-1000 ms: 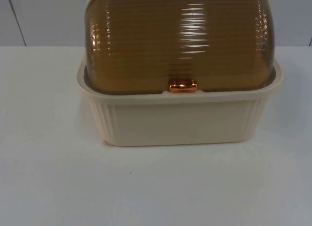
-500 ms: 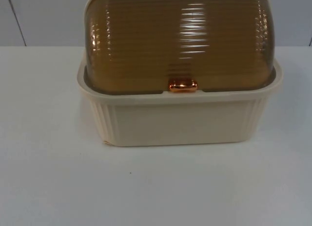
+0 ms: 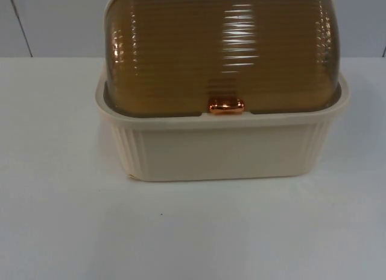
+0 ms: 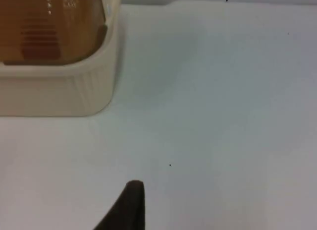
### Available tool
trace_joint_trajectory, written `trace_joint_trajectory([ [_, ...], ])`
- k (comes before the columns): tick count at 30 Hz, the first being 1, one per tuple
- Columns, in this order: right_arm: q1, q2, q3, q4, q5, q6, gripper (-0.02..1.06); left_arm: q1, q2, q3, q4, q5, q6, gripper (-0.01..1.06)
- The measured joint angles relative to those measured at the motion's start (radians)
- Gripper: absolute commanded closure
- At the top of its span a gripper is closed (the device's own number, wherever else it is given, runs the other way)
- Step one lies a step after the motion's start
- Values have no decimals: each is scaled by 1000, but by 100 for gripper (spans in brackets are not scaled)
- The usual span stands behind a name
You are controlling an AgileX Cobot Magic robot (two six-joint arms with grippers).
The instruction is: Open the box lid with the left hand, place the block into the box with the right hand, then close the box lid with the left hand.
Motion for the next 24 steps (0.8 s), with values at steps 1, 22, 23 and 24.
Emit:
trace_joint_trajectory([
  [1,0,-12,20,0,-7,5,0,-3,-2,0,9,0,0,1],
  [22,0,-42,112,-51,-18,34,0,-3,-2,44,153,37,-129,1],
  [23,0,-42,112,-51,-18,34,0,-3,-2,66,144,37,-131,1],
  [24,0,-42,112,-51,-18,36,0,-3,-2,84,133,37,-131,1],
])
